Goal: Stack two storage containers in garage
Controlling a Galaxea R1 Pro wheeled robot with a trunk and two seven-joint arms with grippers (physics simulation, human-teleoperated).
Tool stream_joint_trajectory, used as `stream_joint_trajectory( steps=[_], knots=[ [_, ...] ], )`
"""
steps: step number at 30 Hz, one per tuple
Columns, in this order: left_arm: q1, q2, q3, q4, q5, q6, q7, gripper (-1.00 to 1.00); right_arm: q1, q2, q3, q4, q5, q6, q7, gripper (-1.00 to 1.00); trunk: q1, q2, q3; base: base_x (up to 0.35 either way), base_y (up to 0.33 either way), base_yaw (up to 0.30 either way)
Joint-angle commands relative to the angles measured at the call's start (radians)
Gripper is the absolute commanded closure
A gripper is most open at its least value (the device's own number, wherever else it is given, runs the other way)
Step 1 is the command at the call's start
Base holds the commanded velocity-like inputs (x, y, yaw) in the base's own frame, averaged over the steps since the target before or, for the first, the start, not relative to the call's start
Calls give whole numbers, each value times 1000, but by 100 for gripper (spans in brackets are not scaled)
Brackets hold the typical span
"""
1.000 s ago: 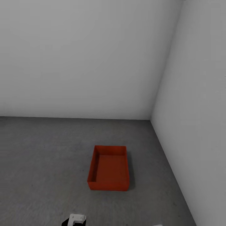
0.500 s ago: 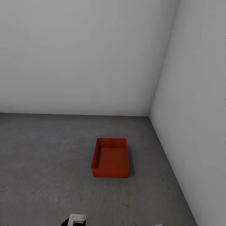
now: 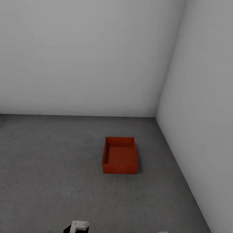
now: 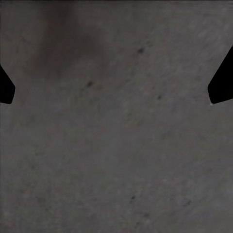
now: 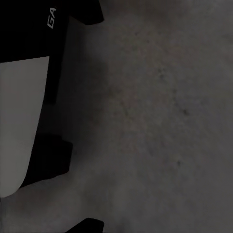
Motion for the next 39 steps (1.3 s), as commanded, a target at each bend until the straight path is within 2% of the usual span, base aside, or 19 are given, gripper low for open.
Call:
stream_joint_trajectory(
  steps=[1, 10, 39],
  knots=[
    [-1, 0, -2, 1, -5, -3, 1, -100, -2, 0, 7, 3, 2, -5, 1, -100, 0, 0, -1, -133, 99, -16],
    [-1, 0, -2, 1, -5, -3, 1, -100, 0, 0, 7, 3, 2, -5, 2, -100, 0, 0, 2, -43, 32, -160],
    [-1, 0, -2, 1, -5, -3, 1, -100, 5, 0, 7, 3, 2, -6, 2, -100, 0, 0, 21, -1, 1, -246]
  ],
)
